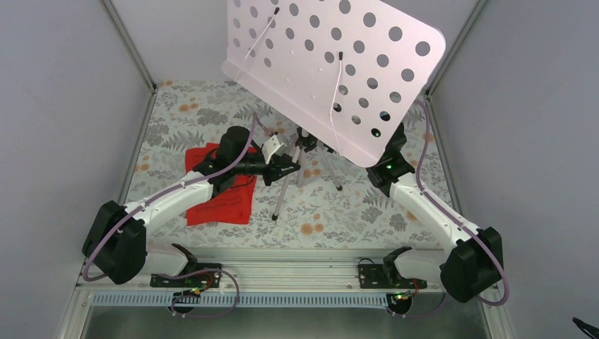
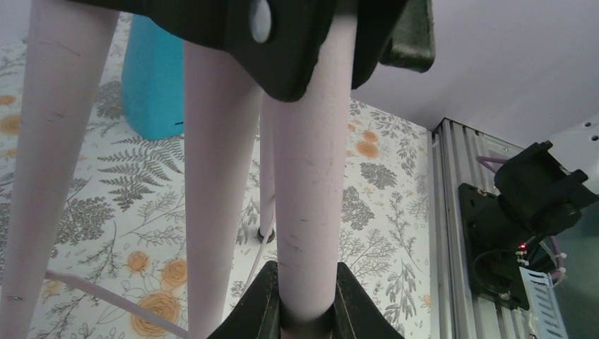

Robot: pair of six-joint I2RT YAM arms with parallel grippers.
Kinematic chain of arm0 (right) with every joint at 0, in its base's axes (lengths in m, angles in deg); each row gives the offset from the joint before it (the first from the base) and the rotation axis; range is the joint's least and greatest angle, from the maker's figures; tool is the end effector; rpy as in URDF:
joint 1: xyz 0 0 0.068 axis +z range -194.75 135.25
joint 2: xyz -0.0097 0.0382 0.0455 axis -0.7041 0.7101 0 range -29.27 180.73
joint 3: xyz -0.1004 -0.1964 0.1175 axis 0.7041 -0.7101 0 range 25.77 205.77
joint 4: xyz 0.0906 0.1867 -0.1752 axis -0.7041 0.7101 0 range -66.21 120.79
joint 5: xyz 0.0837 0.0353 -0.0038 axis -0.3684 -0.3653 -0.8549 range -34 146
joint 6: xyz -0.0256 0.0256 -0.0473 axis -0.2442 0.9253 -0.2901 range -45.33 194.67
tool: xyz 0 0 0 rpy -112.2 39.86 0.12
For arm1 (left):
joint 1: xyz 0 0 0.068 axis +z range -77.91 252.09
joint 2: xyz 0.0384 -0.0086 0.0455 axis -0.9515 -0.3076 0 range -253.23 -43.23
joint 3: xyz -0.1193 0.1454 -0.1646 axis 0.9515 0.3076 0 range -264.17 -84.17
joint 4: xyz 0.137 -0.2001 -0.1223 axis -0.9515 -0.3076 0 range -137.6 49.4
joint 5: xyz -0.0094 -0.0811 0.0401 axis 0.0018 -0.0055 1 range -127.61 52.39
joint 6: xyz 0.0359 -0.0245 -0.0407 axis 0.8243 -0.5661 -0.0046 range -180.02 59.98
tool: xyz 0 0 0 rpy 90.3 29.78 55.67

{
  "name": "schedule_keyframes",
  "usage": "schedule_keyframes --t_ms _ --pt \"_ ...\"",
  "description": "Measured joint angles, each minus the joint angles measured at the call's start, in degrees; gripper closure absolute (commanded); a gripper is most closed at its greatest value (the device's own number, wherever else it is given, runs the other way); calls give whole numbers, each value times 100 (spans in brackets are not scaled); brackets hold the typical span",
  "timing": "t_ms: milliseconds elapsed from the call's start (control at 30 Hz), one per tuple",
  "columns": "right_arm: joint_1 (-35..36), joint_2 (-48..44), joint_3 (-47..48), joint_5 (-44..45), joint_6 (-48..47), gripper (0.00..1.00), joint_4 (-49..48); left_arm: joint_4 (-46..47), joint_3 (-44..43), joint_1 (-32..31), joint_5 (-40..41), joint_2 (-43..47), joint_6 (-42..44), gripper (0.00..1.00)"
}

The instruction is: Pack up the instrument practice props

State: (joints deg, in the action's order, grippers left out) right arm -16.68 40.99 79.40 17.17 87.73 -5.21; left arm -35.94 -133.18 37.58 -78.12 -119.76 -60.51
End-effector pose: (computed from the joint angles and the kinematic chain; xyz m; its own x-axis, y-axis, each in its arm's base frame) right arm 0.2577 0.1686 0.3471 -0.0210 0.1885 -0.9819 -0.9262 0.3661 0.0901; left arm 0.2455 -0.2032 0.2406 -0.3280 0.2175 -0.9193 0.9212 0.2893 -0.2602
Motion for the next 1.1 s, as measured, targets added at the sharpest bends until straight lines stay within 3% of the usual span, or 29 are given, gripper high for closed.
schedule_keyframes --t_ms 367,533,833,1100 --pt "90 -446 -407 155 -28 95 94 87 160 -197 9 267 -9 98" --pt "120 -507 -470 210 -39 85 44 111 181 -240 11 280 -11 98" --pt "162 -476 -455 282 177 56 380 173 181 -350 240 273 -11 97" --pt "103 -409 -216 385 201 45 457 208 181 -398 345 273 4 98"
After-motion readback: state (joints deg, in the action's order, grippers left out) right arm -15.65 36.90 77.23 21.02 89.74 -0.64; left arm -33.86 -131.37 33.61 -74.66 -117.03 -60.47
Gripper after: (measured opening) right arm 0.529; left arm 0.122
